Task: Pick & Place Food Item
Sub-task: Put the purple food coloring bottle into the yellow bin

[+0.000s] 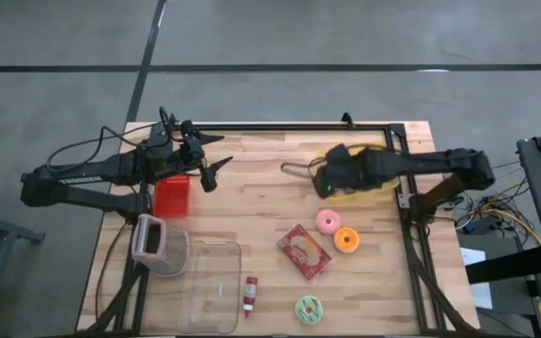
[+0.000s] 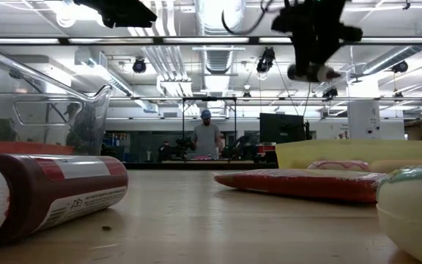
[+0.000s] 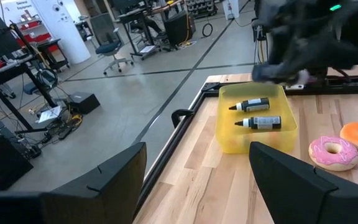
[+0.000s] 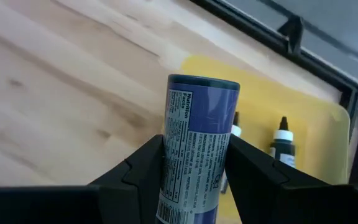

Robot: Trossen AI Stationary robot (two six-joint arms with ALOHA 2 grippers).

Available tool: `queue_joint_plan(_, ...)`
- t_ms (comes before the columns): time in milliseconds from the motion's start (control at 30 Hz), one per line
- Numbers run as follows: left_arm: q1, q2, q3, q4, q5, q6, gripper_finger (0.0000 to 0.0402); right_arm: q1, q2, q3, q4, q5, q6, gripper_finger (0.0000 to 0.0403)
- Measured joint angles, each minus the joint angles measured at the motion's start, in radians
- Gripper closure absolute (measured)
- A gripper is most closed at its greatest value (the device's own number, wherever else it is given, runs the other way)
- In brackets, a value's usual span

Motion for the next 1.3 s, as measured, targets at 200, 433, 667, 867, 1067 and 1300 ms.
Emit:
queue_joint_plan(200,0.000,0.000,0.000,0.000,0.000,0.000,0.0113,-0.196,-0.138,-0.247,0.255,-0.117,-0.145,0.0252)
queue_joint_plan(433,0.000,0.000,0.000,0.000,0.000,0.000,0.0113,-0.359,-0.200,-0.439,0.488,-0.230,-0.169,0.0252)
queue_joint_plan(667,0.000,0.000,0.000,0.000,0.000,0.000,0.0113,-0.385,-0.172,-0.502,0.577,-0.237,-0.185,0.0252)
queue_joint_plan(867,0.000,0.000,0.000,0.000,0.000,0.000,0.0113,-0.384,-0.092,-0.507,0.601,-0.239,-0.164,0.0252)
queue_joint_plan(1067,0.000,0.000,0.000,0.000,0.000,0.000,0.0113,-0.385,-0.002,-0.507,0.629,-0.238,-0.161,0.0252)
queue_joint_plan(1300,0.000,0.000,0.000,0.000,0.000,0.000,0.0113,-0.387,0.017,-0.507,0.631,-0.235,-0.139,0.0239)
